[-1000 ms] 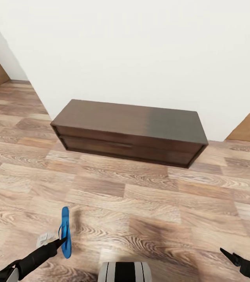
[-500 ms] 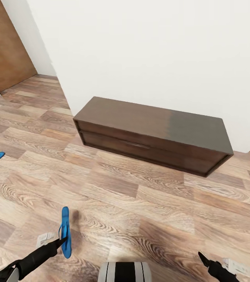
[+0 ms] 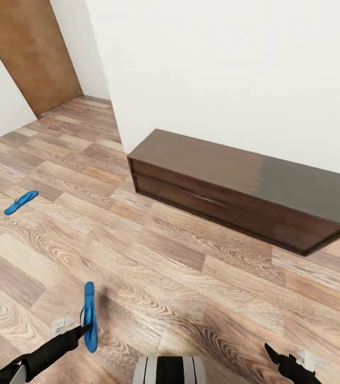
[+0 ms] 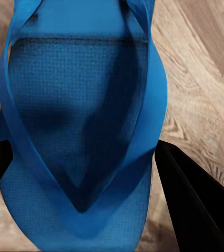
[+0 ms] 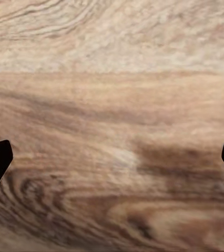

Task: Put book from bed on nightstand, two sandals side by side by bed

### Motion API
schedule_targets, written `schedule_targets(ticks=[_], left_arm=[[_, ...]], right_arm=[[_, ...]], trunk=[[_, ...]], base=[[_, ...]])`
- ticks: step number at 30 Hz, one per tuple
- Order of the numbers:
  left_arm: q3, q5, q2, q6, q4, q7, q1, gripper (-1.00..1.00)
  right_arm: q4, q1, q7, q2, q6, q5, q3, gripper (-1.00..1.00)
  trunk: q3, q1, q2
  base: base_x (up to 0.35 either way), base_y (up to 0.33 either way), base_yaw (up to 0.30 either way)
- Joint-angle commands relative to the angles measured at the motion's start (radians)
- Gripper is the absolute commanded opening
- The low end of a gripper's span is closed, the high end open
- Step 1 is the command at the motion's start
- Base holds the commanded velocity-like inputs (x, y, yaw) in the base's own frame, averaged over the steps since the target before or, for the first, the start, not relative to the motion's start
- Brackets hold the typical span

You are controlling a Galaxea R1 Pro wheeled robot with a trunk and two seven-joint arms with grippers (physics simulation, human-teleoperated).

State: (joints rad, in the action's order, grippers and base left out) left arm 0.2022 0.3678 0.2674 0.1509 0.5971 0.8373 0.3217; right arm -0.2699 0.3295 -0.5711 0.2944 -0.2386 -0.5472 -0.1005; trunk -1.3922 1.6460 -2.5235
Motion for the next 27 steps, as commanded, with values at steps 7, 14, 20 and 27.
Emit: schedule_targets(ticks=[7,14,20,27], left_arm=[[0.000,0.008,-0.001,0.010,0.000,0.003,0.001,-1.00],[0.000,0.008,-0.009,0.010,0.000,0.003,0.000,-1.00],[0.000,0.008,-0.014,0.010,0.000,0.002,0.001,-1.00],[0.000,0.007,-0.015,0.010,0.000,0.002,0.001,-1.00]], right_arm=[[0.007,0.000,-0.008,0.002,0.001,-0.004,-0.004,1.00],[0.008,0.000,-0.008,0.001,0.001,-0.003,-0.004,1.00],[0.008,0.000,-0.008,0.001,0.001,-0.003,-0.004,1.00],[0.008,0.000,-0.009,0.002,0.001,-0.003,-0.004,1.00]], trunk=[[-0.005,0.000,0.000],[-0.009,0.000,0.000],[-0.012,0.000,0.000],[-0.004,-0.002,0.000]], base=[[-0.003,0.000,0.275],[-0.015,0.000,0.275],[-0.001,0.000,0.275],[0.000,0.000,0.213]])
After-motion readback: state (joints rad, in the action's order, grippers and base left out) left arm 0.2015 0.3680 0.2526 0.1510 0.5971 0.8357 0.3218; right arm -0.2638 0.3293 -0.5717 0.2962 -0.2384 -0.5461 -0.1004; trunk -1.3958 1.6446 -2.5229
